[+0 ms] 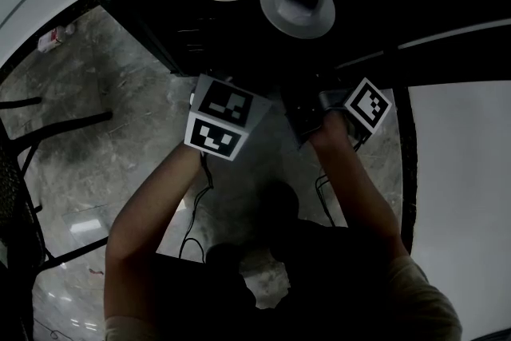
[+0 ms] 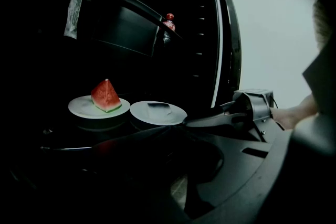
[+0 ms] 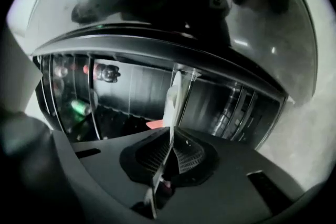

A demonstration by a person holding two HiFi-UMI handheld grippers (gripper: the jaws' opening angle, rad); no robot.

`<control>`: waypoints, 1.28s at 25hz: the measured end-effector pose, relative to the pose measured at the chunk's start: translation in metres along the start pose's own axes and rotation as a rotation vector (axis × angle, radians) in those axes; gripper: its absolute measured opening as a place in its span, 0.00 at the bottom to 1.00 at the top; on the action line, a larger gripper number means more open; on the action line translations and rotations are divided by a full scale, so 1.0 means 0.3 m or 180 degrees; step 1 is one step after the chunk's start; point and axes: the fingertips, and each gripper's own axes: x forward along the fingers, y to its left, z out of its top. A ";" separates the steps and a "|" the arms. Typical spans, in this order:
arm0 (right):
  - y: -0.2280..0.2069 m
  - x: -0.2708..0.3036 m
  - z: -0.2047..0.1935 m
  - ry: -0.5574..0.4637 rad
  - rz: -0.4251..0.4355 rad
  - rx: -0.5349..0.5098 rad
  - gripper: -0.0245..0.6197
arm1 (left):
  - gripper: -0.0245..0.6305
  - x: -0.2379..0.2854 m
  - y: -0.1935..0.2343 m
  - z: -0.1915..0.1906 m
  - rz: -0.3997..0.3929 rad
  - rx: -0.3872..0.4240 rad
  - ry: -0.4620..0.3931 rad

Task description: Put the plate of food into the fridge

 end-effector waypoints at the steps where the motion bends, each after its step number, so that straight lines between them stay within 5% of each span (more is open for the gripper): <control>1: -0.004 -0.001 0.001 -0.0001 -0.0049 -0.0076 0.09 | 0.06 0.001 0.001 -0.002 0.0005 -0.0006 0.0002; 13: 0.004 0.033 -0.001 0.0047 -0.0120 -0.0598 0.09 | 0.06 -0.005 -0.017 -0.011 -0.0029 0.0013 0.0032; 32: 0.039 0.091 -0.017 0.0076 -0.0024 -0.0819 0.08 | 0.06 -0.057 0.006 -0.005 0.0014 0.0018 0.0022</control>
